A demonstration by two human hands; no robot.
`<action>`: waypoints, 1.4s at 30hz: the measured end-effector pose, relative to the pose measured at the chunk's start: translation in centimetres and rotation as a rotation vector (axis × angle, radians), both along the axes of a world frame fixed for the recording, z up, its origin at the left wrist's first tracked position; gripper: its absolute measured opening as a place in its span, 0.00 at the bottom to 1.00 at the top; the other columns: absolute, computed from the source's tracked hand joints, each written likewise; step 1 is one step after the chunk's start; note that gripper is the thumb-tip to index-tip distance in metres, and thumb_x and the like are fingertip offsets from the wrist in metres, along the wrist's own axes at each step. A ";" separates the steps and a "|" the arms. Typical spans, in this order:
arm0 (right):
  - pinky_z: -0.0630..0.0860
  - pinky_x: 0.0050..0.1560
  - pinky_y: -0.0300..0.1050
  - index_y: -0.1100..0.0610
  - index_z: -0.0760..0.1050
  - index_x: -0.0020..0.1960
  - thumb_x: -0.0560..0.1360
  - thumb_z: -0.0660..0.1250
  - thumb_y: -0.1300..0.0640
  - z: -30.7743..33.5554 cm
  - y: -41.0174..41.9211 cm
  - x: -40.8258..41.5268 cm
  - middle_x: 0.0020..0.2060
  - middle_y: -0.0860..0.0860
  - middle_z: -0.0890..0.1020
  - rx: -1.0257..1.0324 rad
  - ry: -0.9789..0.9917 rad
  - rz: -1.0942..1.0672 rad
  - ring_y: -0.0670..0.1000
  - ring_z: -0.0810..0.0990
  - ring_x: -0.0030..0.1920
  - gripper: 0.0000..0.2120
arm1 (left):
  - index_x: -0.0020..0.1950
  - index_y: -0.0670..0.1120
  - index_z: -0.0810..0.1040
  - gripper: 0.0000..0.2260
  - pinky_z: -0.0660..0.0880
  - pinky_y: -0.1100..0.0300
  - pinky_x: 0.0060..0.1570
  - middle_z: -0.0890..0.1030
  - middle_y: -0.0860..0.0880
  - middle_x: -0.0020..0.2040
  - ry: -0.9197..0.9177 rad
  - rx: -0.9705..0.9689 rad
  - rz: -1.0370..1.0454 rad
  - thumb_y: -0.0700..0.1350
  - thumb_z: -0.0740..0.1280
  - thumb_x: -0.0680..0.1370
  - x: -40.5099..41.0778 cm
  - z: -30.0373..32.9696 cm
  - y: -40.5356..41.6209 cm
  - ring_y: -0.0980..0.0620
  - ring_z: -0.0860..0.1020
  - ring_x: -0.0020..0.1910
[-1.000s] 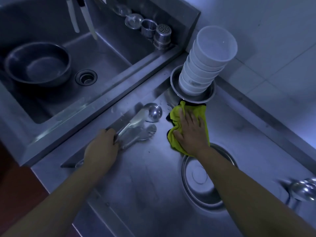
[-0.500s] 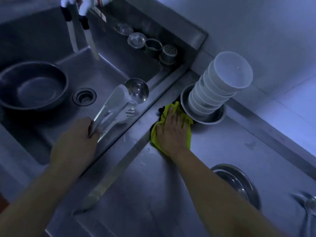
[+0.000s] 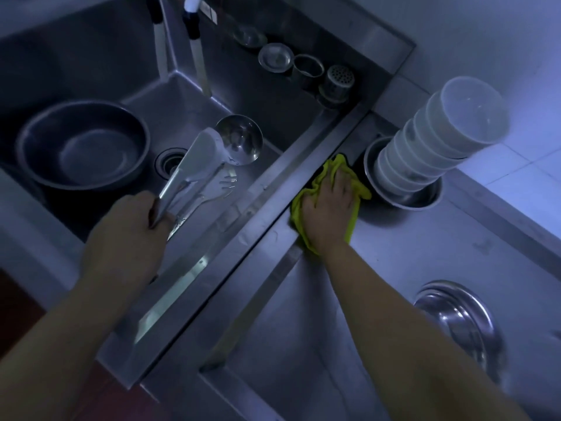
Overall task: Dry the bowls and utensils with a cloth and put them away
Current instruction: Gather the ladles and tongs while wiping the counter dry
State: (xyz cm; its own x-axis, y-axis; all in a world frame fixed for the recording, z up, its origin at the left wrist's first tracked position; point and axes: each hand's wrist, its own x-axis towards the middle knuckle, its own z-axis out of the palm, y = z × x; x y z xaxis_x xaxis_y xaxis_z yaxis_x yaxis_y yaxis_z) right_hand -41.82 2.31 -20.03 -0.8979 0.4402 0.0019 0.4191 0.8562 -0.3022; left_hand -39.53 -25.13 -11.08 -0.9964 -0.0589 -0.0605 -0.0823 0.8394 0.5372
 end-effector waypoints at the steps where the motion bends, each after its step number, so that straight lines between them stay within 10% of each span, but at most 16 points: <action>1: 0.45 0.76 0.56 0.58 0.48 0.78 0.77 0.54 0.51 -0.1 -1.1 1.0 0.78 0.56 0.51 -0.012 0.004 0.013 0.58 0.48 0.77 0.33 | 0.33 0.46 0.63 0.15 0.59 0.54 0.34 0.67 0.48 0.34 -0.003 0.004 0.005 0.46 0.64 0.77 0.1 0.1 -0.3 0.49 0.65 0.31; 18: 0.57 0.68 0.62 0.57 0.64 0.70 0.71 0.58 0.49 -1.2 -16.4 15.9 0.71 0.57 0.68 -0.001 0.096 0.205 0.60 0.61 0.72 0.29 | 0.33 0.46 0.63 0.15 0.56 0.56 0.28 0.68 0.47 0.34 0.015 0.030 0.026 0.44 0.64 0.77 2.9 1.5 -2.8 0.51 0.67 0.29; 25: 0.68 0.62 0.42 0.53 0.75 0.64 0.73 0.57 0.56 2.0 -11.7 13.8 0.61 0.54 0.74 -0.532 0.348 0.117 0.55 0.71 0.61 0.21 | 0.34 0.46 0.63 0.14 0.62 0.54 0.37 0.70 0.42 0.39 -0.014 0.008 0.068 0.46 0.63 0.77 2.8 2.1 -3.6 0.42 0.69 0.37; 29: 0.61 0.68 0.46 0.59 0.67 0.71 0.75 0.58 0.55 5.6 -6.1 4.2 0.66 0.60 0.69 -0.373 0.523 0.013 0.55 0.65 0.65 0.25 | 0.36 0.44 0.65 0.13 0.62 0.54 0.36 0.70 0.43 0.38 -0.006 0.003 0.088 0.46 0.62 0.77 2.4 1.8 -4.6 0.42 0.70 0.36; 34: 0.47 0.74 0.59 0.53 0.62 0.75 0.80 0.56 0.45 4.2 -4.2 -4.3 0.77 0.54 0.57 0.029 -0.118 0.207 0.57 0.49 0.77 0.26 | 0.37 0.43 0.65 0.12 0.62 0.53 0.36 0.71 0.43 0.36 0.004 0.012 0.107 0.45 0.63 0.77 2.3 1.3 -6.3 0.41 0.70 0.37; 42: 0.54 0.72 0.64 0.58 0.74 0.67 0.72 0.51 0.47 3.0 -14.2 4.9 0.65 0.58 0.75 0.140 0.042 0.385 0.62 0.69 0.68 0.30 | 0.40 0.40 0.69 0.10 0.61 0.54 0.37 0.71 0.44 0.37 0.018 0.005 0.169 0.45 0.62 0.77 2.4 2.4 -9.3 0.43 0.69 0.37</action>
